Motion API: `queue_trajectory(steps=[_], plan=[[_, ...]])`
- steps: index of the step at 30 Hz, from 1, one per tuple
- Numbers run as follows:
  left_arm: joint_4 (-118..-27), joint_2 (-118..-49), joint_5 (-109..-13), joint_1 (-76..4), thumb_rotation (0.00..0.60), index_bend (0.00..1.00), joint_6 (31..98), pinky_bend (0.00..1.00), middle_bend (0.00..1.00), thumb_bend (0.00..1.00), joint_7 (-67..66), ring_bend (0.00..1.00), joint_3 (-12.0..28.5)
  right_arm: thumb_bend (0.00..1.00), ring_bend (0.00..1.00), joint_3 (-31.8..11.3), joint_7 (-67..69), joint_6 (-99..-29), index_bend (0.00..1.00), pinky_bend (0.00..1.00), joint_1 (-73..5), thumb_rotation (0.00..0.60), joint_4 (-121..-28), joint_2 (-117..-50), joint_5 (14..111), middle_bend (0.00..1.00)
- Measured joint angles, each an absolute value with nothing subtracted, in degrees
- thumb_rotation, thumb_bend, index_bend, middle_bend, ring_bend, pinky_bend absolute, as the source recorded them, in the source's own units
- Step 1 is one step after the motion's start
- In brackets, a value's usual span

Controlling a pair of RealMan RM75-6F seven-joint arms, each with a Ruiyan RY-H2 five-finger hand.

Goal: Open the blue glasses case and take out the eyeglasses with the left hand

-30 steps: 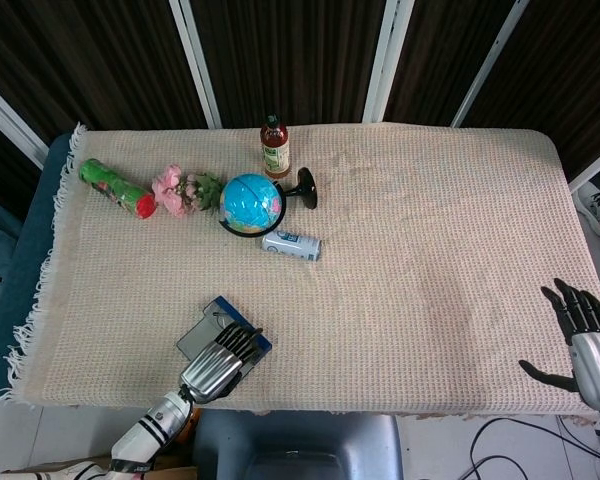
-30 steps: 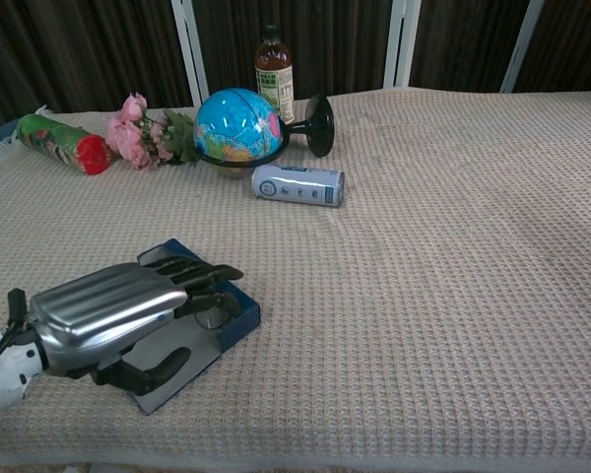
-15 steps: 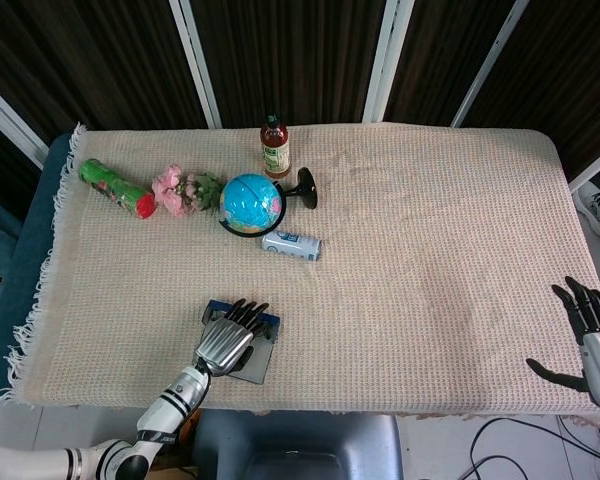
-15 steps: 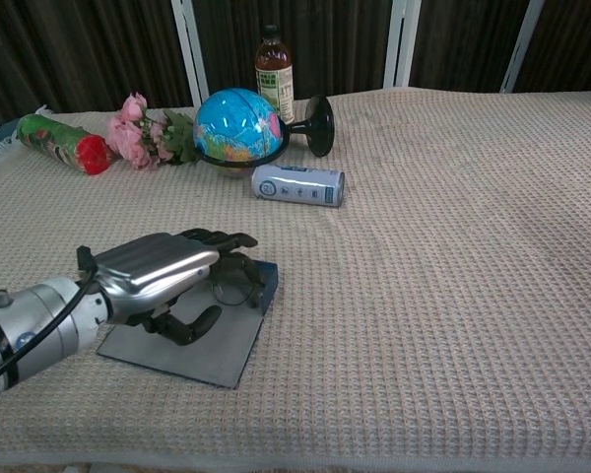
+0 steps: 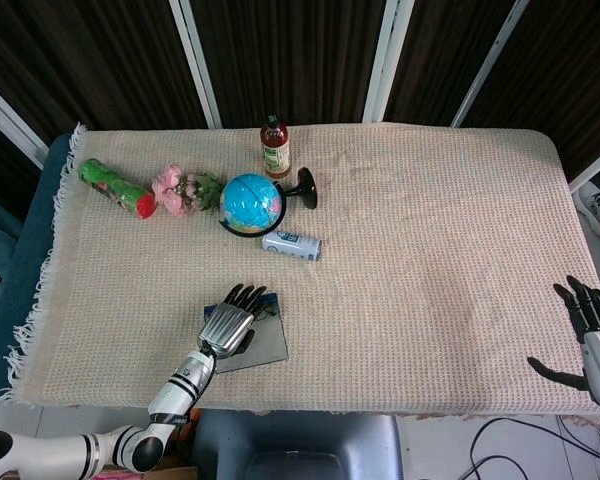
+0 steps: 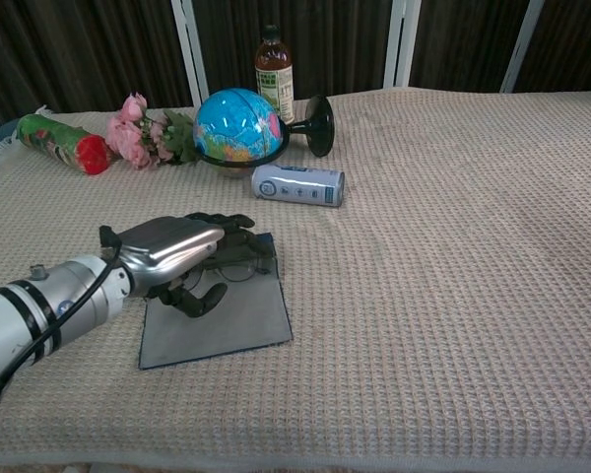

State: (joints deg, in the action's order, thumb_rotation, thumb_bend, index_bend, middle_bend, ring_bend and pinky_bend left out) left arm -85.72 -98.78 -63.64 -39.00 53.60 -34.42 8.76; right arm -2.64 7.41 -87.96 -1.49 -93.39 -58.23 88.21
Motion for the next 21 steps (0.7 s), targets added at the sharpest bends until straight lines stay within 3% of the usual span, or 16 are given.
queue_trajectory(steps=[11, 21], plan=[[-89.3, -95.3, -68.1, -37.5, 0.600, 0.27, 58.8, 0.00, 0.00, 0.42, -29.1, 0.00, 8.2, 0.22, 0.00, -2.4, 7.0, -87.8, 0.00, 0.00, -1.6, 0.600, -93.4, -58.6, 88.9, 0.00], [-83.1, -97.6, -66.4, -37.9, 0.600, 0.31, 59.6, 0.00, 0.00, 0.42, -25.5, 0.00, 10.1, 0.22, 0.00, -2.2, 6.9, -87.4, 0.00, 0.00, -1.8, 0.600, -93.3, -58.5, 89.3, 0.00]])
